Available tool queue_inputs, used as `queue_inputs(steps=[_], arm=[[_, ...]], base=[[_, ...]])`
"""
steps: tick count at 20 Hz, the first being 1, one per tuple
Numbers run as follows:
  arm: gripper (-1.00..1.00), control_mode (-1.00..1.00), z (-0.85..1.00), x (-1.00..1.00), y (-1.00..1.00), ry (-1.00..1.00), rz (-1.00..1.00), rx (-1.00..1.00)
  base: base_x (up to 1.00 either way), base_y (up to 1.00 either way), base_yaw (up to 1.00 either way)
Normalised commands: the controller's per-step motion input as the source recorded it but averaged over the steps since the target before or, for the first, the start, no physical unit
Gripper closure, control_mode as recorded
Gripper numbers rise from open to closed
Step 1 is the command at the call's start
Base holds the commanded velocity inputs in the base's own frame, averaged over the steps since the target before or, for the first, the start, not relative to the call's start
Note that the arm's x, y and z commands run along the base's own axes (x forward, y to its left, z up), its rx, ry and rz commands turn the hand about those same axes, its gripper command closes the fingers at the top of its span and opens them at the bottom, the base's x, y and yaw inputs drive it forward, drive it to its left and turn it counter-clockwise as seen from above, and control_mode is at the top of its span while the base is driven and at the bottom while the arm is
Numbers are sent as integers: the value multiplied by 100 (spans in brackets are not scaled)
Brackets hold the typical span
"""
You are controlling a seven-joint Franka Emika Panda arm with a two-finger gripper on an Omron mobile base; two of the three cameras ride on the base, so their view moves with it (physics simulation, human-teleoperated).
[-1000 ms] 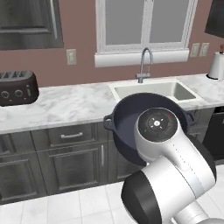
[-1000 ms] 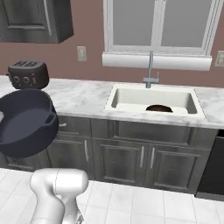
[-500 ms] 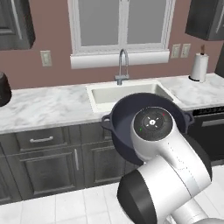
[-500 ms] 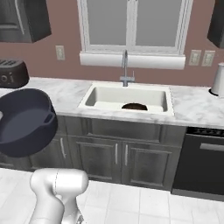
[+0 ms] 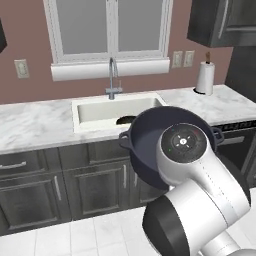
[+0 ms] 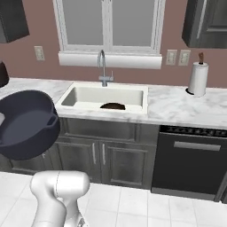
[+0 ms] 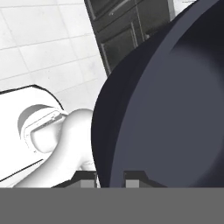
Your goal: Move the pot and pan from the stove into the sink.
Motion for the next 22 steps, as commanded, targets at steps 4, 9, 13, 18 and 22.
queue_inputs(steps=[4, 9, 13, 18, 22], arm=[[100, 100, 0, 0, 0, 0, 0, 0], [100, 100, 0, 0, 0, 0, 0, 0], [100, 100, 0, 0, 0, 0, 0, 0], [100, 100, 0, 0, 0, 0, 0, 0], [100, 100, 0, 0, 0, 0, 0, 0]], base=[[6, 0, 0], [54, -3, 0], [86, 0, 0], [98, 0, 0], [83, 0, 0]])
